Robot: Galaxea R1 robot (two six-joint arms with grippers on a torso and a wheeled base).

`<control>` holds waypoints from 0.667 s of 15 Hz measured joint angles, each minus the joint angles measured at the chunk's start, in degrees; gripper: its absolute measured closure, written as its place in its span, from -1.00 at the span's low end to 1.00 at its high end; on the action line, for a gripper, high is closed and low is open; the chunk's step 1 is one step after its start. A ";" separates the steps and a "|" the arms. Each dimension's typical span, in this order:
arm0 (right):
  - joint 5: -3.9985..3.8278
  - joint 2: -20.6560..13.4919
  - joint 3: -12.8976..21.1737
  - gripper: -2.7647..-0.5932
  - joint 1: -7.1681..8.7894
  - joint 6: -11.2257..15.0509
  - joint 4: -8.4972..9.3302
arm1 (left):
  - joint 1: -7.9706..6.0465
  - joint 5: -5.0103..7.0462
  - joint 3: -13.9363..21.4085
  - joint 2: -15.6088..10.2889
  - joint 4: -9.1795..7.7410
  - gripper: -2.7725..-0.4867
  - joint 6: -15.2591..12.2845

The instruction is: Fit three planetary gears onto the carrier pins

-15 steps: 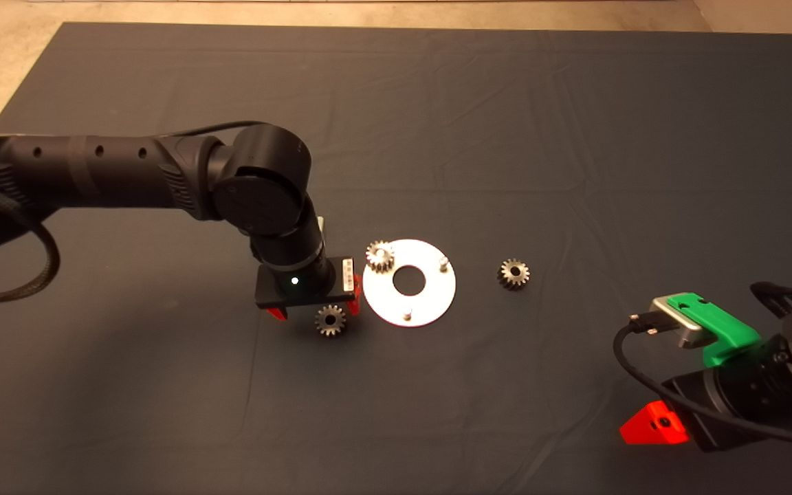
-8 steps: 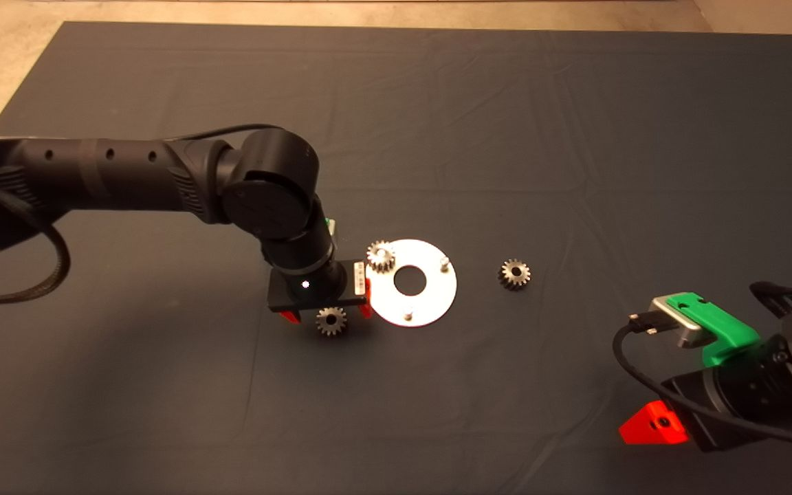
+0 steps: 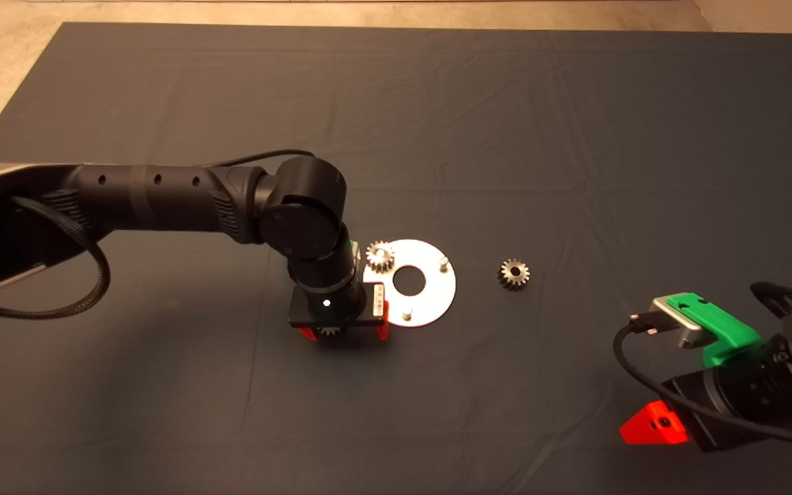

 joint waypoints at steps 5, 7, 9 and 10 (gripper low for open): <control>0.04 0.00 0.00 -0.99 0.00 0.00 0.00 | 0.00 0.20 -1.82 0.02 0.04 -0.62 3.31; 0.02 0.00 0.00 -0.99 0.00 0.00 0.00 | 0.00 0.20 -2.50 0.00 0.04 -0.62 4.95; 0.02 0.00 0.00 -0.99 0.00 0.00 0.00 | 0.00 0.20 -2.76 0.00 0.04 -0.62 5.13; 0.02 0.00 0.00 -0.99 0.00 0.00 0.00 | 0.00 0.22 -2.78 0.00 0.04 -0.62 5.14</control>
